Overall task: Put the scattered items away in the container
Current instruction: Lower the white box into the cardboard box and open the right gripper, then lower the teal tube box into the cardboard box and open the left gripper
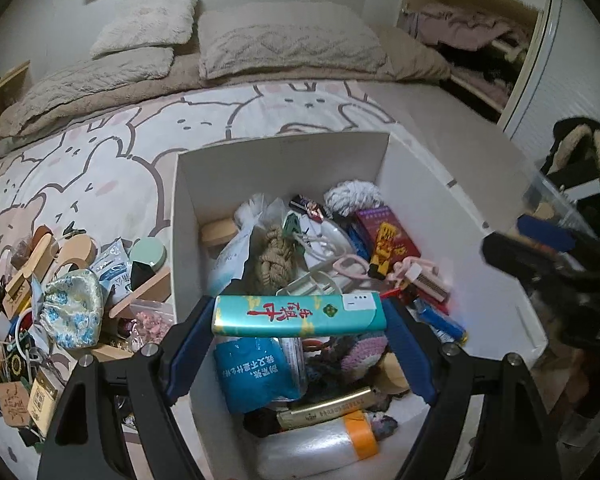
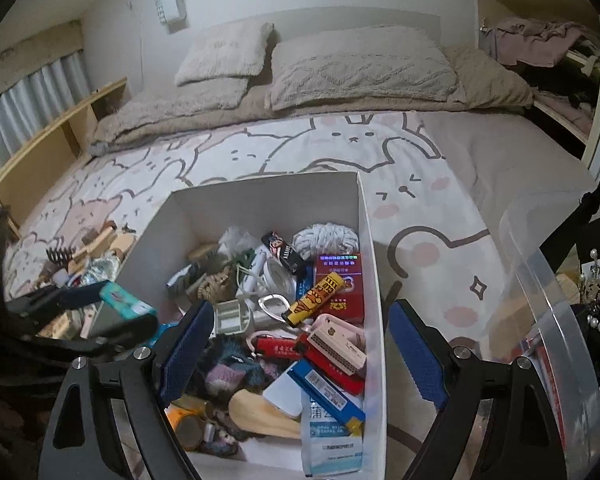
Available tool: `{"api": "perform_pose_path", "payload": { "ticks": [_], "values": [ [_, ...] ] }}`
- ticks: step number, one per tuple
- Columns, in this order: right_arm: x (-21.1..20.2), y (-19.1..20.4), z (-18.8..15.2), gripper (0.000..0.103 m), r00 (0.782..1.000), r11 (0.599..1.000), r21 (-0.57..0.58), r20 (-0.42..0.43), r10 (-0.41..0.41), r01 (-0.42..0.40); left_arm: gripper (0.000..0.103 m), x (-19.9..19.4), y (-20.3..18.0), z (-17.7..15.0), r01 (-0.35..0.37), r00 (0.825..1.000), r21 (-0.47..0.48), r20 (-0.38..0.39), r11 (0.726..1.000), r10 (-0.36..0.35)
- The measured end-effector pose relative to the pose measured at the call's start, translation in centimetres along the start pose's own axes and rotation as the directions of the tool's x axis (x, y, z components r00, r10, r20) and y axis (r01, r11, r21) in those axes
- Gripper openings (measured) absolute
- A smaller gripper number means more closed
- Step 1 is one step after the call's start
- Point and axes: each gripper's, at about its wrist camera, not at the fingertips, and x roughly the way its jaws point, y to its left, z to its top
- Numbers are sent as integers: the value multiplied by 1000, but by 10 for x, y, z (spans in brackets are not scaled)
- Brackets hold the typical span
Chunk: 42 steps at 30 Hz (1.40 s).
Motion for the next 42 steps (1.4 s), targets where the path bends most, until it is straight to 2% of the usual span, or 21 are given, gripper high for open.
{"api": "perform_pose_path", "payload": {
  "ticks": [9,17,23,26,28,30,36,42],
  "values": [
    [5,1,-3,89,999,999,23,-32,32,-31,83,20,4,15,-39,996,21,-80,999,41],
    [-3,2,-2,89,1000,999,28,23,15,-15,83,34,4,19,-5,984,-34,-176,999,-1],
    [-6,4,-1,89,999,999,33,37,33,-34,83,47,9,22,-32,985,-72,-174,997,19],
    [-5,5,-3,89,999,998,36,31,44,-45,83,49,13,23,-24,987,-91,-160,996,9],
    [-4,7,-3,89,998,998,30,27,49,-50,88,49,13,24,-44,988,-89,-154,995,30],
    [-4,10,-4,89,998,999,18,25,51,-51,90,48,13,25,-33,989,-99,-150,995,18],
    [-4,16,-5,89,998,998,-13,31,58,-57,91,41,11,25,-45,990,-83,-134,996,33],
    [-6,14,-6,89,997,998,0,35,70,-70,93,30,15,26,-85,992,-55,-94,995,80]
  ]
}}
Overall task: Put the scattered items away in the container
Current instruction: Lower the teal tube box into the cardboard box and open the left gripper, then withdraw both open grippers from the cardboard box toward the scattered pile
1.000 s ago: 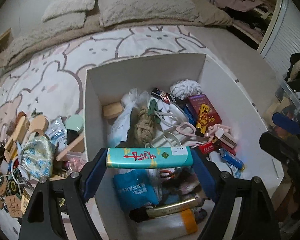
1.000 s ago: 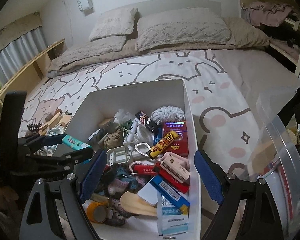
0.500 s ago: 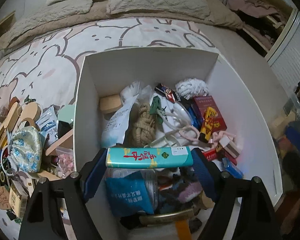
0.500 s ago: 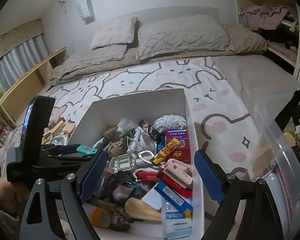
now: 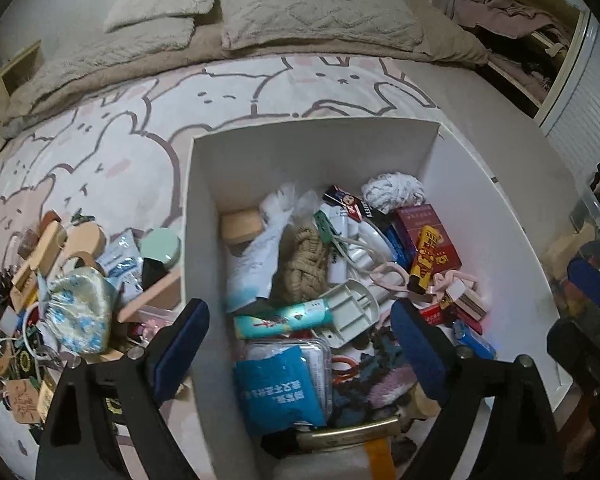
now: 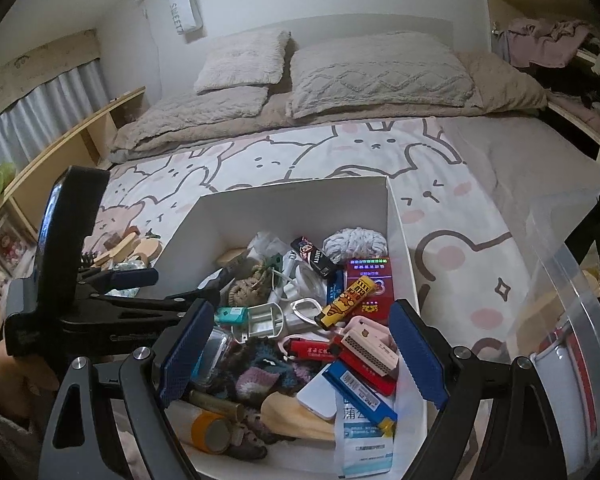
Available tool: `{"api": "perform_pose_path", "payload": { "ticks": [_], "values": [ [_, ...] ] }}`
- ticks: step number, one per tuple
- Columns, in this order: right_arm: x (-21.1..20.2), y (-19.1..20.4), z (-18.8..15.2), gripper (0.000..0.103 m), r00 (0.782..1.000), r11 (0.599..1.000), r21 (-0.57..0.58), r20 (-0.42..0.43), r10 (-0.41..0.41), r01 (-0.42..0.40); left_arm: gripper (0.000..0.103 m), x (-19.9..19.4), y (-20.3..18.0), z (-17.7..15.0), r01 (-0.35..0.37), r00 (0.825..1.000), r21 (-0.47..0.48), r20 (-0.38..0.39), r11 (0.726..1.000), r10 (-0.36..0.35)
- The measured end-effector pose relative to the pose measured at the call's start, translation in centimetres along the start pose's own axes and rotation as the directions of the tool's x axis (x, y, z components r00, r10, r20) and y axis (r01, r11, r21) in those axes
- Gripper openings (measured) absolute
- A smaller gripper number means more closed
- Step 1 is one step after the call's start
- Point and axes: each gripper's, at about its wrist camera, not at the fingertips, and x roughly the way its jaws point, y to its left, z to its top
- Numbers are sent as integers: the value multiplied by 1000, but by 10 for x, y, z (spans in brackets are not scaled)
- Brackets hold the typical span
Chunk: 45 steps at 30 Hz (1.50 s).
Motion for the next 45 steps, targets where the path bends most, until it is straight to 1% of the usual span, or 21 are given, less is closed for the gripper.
{"api": "perform_pose_path", "payload": {
  "ticks": [4,7,12,19,21,22,30,34,45],
  "values": [
    [0,-1,0,89,1000,1000,9,-1,3,-3,93,-5,3,0,9,1000,-1,12,1000,-9],
    [1,-2,0,89,1000,1000,12,-6,0,0,93,-10,2,-2,-5,1000,9,31,1000,4],
    [1,-1,0,89,1000,1000,6,-3,-13,13,93,-20,3,-3,-9,998,25,57,1000,7],
    [4,1,-2,89,1000,1000,-5,-10,-23,23,93,-28,8,-7,1,996,28,86,1000,-3],
    [5,2,-2,89,1000,1000,-7,-12,-24,24,97,-28,10,-8,5,996,21,89,1000,-7],
    [5,3,-3,89,1000,1000,-10,-13,-24,24,103,-29,12,-9,7,996,14,91,1000,-9],
    [7,7,-6,89,999,999,-37,-17,-32,32,103,-31,19,-14,29,994,-7,102,1000,-28],
    [8,10,-7,89,999,998,-45,-18,-38,37,103,-34,20,-15,34,993,-1,112,999,-34],
    [10,13,-10,89,998,996,-62,-17,-59,57,103,-49,22,-19,20,985,25,171,999,-24]
  ]
}}
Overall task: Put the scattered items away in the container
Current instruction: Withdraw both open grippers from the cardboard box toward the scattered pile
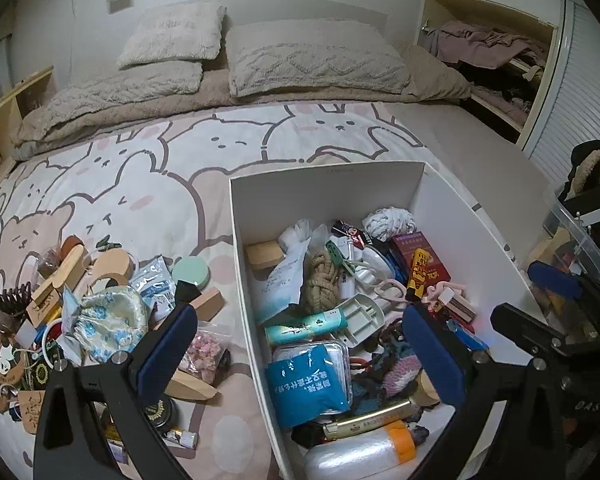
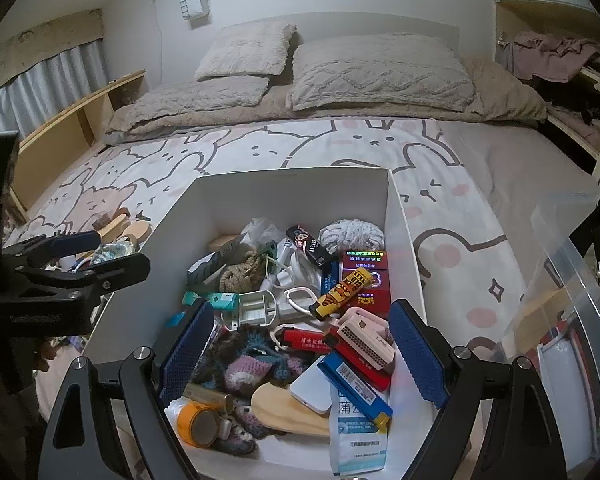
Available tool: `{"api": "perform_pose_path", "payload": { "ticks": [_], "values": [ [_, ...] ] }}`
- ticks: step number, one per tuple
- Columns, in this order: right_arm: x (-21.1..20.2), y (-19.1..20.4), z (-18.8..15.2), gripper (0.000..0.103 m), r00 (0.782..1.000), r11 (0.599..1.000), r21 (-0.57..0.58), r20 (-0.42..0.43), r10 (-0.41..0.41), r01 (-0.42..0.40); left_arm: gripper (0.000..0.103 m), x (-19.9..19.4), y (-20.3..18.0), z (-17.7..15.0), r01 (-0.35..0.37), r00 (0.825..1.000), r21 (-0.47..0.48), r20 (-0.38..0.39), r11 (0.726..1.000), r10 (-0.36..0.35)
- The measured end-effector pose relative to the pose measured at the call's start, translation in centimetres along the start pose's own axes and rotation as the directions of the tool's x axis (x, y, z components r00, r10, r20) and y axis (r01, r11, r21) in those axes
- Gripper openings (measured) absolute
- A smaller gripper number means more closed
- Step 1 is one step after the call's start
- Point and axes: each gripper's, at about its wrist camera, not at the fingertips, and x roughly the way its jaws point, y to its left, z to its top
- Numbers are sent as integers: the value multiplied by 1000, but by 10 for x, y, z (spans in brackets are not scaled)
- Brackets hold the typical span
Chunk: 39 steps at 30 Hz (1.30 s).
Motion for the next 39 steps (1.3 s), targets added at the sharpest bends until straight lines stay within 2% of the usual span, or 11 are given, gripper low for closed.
{"api": "perform_pose_path", "payload": {
  "ticks": [13,19,31,39],
  "values": [
    [-14,-3,10,89,997,999,12,50,-54,53,103,-14,13,3,19,999,20,38,1000,-20],
    [-19,2,15,89,996,998,7,61,-62,62,103,-26,22,9,6,997,27,71,1000,-8],
    [-36,36,28,89,994,999,-8,96,-48,49,103,-59,48,12,-9,992,21,124,1000,6],
    [-45,64,41,89,992,999,-12,116,-42,44,103,-88,79,13,-16,986,-8,163,1000,17]
  ]
}}
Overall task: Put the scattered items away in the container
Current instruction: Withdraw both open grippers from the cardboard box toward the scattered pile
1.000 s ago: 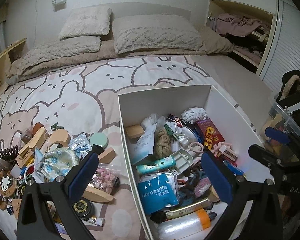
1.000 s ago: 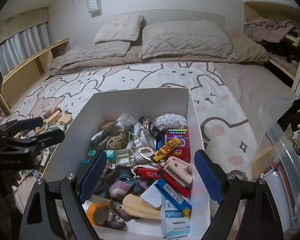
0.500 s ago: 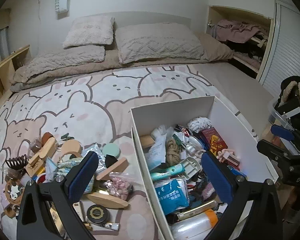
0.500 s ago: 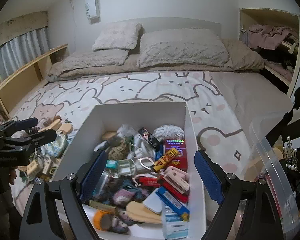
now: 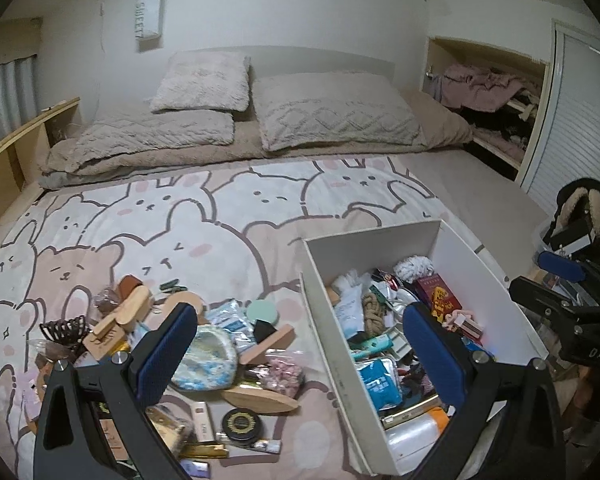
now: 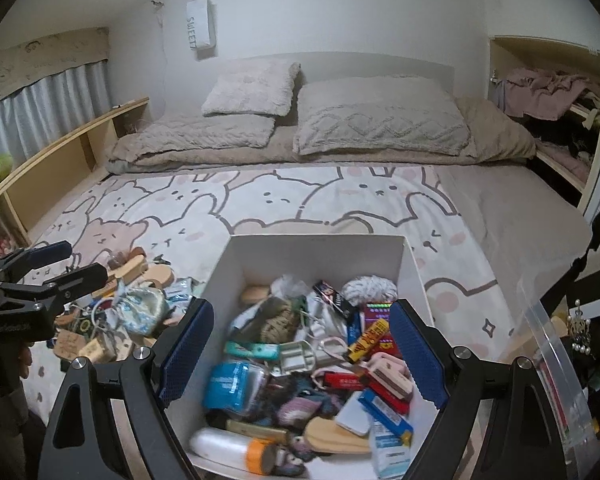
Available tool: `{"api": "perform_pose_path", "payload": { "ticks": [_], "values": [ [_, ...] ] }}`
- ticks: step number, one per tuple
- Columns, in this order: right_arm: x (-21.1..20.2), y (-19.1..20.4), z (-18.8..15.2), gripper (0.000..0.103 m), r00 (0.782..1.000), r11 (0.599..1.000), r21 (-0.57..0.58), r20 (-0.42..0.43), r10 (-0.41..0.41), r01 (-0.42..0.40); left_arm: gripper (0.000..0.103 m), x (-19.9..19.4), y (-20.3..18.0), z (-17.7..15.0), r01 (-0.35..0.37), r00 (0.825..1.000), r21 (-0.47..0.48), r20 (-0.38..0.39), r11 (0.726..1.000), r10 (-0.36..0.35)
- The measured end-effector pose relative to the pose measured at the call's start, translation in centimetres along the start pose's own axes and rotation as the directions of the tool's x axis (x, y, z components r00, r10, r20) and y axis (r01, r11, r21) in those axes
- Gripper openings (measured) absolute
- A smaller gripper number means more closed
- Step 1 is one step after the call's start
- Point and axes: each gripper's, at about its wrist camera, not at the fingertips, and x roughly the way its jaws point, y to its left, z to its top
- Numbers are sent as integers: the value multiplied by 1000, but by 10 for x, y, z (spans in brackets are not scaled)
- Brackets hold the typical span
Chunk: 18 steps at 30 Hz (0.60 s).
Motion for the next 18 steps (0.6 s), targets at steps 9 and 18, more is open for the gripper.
{"api": "perform_pose_path", "payload": {
  "ticks": [9,18],
  "values": [
    [-16,40,12,89,1000,999,-46,23,13,-12,103,-29,42,3,-11,999,-46,30,999,13],
    [-26,83,18,89,998,996,-85,37,41,-38,103,-65,74,0,-42,996,-60,75,997,46]
  ]
}}
